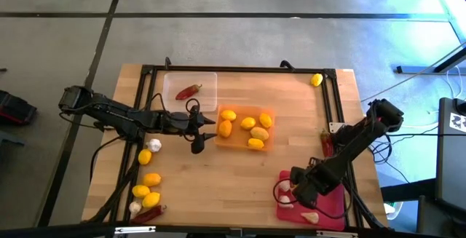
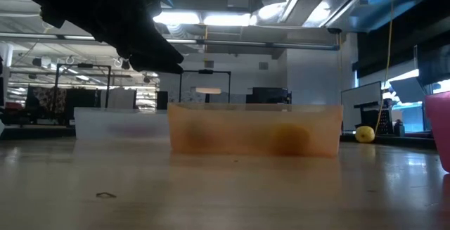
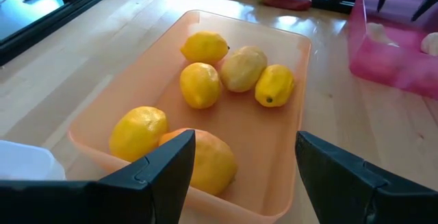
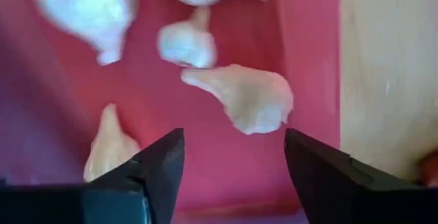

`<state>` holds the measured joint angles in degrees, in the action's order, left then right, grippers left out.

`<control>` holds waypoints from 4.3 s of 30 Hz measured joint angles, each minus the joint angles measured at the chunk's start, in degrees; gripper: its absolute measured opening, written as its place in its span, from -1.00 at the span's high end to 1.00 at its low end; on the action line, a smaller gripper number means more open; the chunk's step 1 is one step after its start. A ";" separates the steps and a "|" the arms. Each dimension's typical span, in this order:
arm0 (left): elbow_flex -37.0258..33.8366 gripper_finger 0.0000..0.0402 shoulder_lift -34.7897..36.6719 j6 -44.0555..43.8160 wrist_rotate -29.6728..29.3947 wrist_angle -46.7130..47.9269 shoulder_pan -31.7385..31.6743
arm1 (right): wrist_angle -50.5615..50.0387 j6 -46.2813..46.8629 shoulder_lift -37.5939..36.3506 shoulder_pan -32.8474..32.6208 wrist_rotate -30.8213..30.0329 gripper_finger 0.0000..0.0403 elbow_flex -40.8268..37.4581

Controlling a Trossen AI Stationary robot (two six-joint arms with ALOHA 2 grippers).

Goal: Sort produce into baskets
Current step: Put the lemon into the orange bin

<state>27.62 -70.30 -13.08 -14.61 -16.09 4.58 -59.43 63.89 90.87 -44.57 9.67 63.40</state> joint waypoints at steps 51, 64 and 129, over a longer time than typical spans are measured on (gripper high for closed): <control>-0.02 -0.23 0.00 4.03 -0.03 0.47 0.00 | -19.96 -41.35 -16.61 62.79 -43.28 -0.20 10.66; 0.00 -0.23 0.00 13.93 -0.03 0.45 -0.28 | -6.89 -50.53 -16.15 82.21 -41.32 -0.20 10.64; 0.00 -0.23 0.00 16.09 -0.01 1.09 -2.86 | -2.04 -40.29 18.35 106.45 -26.12 -0.66 11.30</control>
<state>27.62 -70.30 3.01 -14.61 -15.00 1.72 -61.48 23.59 109.22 61.88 -16.45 74.71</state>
